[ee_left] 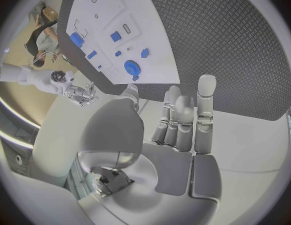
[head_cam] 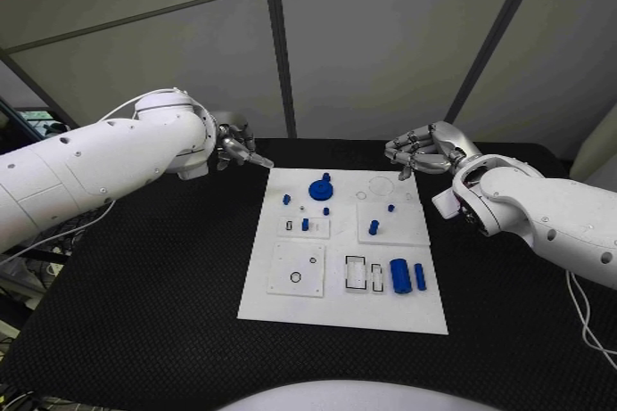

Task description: Assemble the parts on the task board

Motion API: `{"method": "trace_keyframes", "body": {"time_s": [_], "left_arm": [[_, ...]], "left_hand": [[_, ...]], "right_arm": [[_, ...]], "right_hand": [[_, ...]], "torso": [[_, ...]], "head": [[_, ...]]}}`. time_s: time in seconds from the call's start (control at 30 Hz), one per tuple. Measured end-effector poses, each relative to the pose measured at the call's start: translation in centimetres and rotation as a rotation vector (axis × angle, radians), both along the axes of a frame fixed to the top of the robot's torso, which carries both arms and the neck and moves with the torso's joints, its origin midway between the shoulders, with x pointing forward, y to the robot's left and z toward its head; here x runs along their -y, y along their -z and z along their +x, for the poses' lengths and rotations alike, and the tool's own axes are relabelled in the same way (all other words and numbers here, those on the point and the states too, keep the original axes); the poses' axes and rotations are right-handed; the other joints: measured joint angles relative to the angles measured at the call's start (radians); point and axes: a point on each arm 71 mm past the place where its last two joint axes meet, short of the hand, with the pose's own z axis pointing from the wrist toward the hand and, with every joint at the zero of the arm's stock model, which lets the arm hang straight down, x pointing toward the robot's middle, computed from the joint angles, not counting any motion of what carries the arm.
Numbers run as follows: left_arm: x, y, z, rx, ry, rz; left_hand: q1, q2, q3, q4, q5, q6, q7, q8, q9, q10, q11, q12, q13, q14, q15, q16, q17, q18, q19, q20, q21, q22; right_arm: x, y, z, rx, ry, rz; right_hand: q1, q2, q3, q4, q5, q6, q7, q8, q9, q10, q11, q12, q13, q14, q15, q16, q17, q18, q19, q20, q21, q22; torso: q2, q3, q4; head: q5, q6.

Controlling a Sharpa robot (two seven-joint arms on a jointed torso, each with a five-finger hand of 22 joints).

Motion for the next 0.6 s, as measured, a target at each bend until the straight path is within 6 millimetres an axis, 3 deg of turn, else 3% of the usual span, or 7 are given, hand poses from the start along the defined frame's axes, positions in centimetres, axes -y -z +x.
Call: {"method": "trace_keyframes", "body": {"time_s": [0.13,0.17,0.2,0.27,0.33,0.47,0.6], "left_arm": [[-0.3,-0.3,0.6,-0.064,-0.002,-0.065],[-0.2,-0.2,0.6,-0.078,0.002,-0.077],[0.0,-0.1,0.7,-0.094,0.008,-0.089],[0.5,0.0,0.8,-0.123,0.026,-0.109],[1.0,0.0,1.0,-0.143,0.042,-0.115],[1.9,0.1,1.2,-0.182,0.068,-0.099],[2.7,0.6,1.5,-0.214,0.084,-0.064]], "left_hand": [[0.048,0.064,-0.055,0.003,0.000,-0.006,0.006,-0.053,-0.036,-0.024,-0.009,-0.149,-0.092,-0.122,0.008,-0.327,-0.301,0.002,-0.045,0.009,-0.198,-0.157],[0.063,0.080,-0.055,0.002,0.000,0.004,-0.004,-0.061,-0.043,-0.012,-0.008,-0.165,-0.104,-0.073,0.005,-0.299,-0.273,0.002,0.005,0.003,-0.151,-0.149],[0.078,0.095,-0.058,0.000,-0.003,0.017,-0.011,-0.064,-0.048,0.011,-0.012,-0.172,-0.111,0.006,-0.003,-0.206,-0.177,0.049,0.089,-0.009,0.000,-0.091],[0.114,0.131,-0.057,-0.001,0.007,0.073,-0.018,-0.059,-0.048,0.067,-0.018,-0.163,-0.112,0.085,-0.014,-0.082,-0.045,0.045,0.185,-0.021,0.225,0.000],[0.146,0.163,-0.049,-0.003,0.059,0.134,-0.024,-0.032,-0.037,0.123,-0.023,-0.123,-0.094,0.128,-0.020,0.008,0.056,-0.016,0.211,-0.024,0.289,0.033],[0.134,0.194,-0.072,0.010,0.071,0.156,-0.031,0.034,0.008,0.165,-0.032,0.040,0.025,0.192,-0.028,0.215,0.283,-0.016,0.224,-0.032,0.379,0.073],[0.133,0.195,-0.110,0.004,0.071,0.142,-0.039,0.082,0.042,0.228,-0.039,0.187,0.219,0.194,-0.030,0.312,0.321,-0.017,0.247,-0.036,0.497,0.077]], "right_arm": [[0.1,0.1,0.1,0.000,0.005,-0.002],[0.1,0.1,0.2,-0.001,0.006,-0.003],[0.2,0.1,0.2,-0.001,0.008,-0.003],[0.2,0.2,0.3,-0.001,0.012,-0.005],[0.3,0.2,0.4,-0.001,0.014,-0.006],[0.2,0.2,0.5,0.000,0.015,-0.006],[0.0,0.2,0.5,0.001,0.013,-0.006]], "right_hand": [[0.000,0.000,0.000,0.000,0.000,0.000,0.000,0.000,0.000,0.000,0.000,0.000,0.000,0.000,0.000,0.000,0.000,0.000,0.004,-0.004,0.000,0.000],[0.000,0.000,0.000,0.000,0.000,0.000,0.000,0.000,0.000,0.000,0.000,0.000,0.000,0.000,0.000,0.000,0.000,0.000,0.004,-0.004,0.000,0.000],[0.000,0.000,0.000,0.000,0.000,0.000,0.000,0.000,0.000,0.000,0.000,0.000,0.000,0.000,0.000,0.000,0.000,0.000,0.004,-0.004,0.000,0.000],[0.000,0.000,0.000,0.000,0.000,0.000,0.000,0.000,0.000,0.000,0.000,0.000,0.000,0.000,0.000,0.000,0.000,0.000,0.004,-0.004,0.000,0.000],[0.000,0.000,0.000,0.000,0.000,0.000,0.000,0.004,0.000,0.000,0.000,0.000,0.000,0.000,0.000,0.000,0.000,0.000,0.004,-0.004,0.000,0.000],[0.000,0.000,0.000,0.000,0.004,0.000,0.000,0.004,0.001,0.000,0.000,0.000,-0.001,0.000,0.000,0.000,0.001,0.000,0.004,-0.004,0.000,-0.002],[0.000,0.000,0.000,0.000,0.004,0.000,0.000,0.010,0.001,0.000,0.000,0.004,-0.001,0.000,0.000,0.000,0.001,0.000,0.004,-0.004,-0.004,-0.002]], "torso": [[0.000,-0.0002,-0.0005],[0.000,-0.0002,-0.0009],[0.000,-0.0004,-0.0011],[0.000,-0.0009,-0.0012],[0.000,-0.0015,-0.0012],[0.001,-0.0018,-0.0011],[0.001,-0.0017,0.0002]], "head": [[0.000,0.007],[0.000,0.008],[0.000,0.009],[-0.001,0.011],[-0.001,0.011],[-0.001,0.011],[0.000,0.011]]}}
